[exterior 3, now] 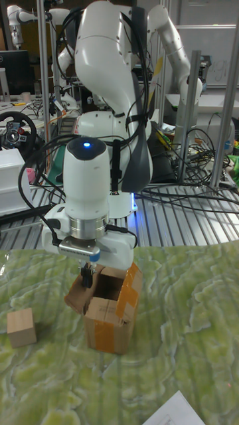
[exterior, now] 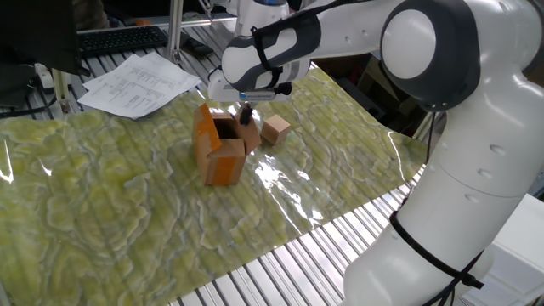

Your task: Open a box

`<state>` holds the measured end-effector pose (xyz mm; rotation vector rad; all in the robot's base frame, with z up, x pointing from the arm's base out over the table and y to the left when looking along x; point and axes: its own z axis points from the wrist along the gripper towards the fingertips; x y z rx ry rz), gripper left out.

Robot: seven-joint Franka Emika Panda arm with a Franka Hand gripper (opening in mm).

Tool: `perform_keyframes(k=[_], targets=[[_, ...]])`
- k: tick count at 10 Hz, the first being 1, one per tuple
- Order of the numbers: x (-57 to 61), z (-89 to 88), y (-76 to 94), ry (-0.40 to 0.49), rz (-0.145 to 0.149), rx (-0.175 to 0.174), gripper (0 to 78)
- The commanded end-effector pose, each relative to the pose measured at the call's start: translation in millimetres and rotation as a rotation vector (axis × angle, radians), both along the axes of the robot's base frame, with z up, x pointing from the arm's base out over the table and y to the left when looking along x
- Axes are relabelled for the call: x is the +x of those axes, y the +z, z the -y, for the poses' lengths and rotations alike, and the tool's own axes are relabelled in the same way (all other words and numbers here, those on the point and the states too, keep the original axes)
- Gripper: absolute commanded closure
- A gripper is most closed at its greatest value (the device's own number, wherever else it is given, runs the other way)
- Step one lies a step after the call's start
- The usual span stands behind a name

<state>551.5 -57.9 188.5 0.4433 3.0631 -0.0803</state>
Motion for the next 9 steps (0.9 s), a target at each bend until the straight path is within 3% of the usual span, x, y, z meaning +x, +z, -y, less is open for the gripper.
perform_keyframes(k=[1,4,9], targets=[[-0.2,-0.4,-9.6,-0.002,0.018,0.0,77.6],[0.8,-1.1,-23.5,-0.004,0.037,0.005,77.6],[0.8,-1.1,-23.4,-0.032,0.033,0.044,77.6]])
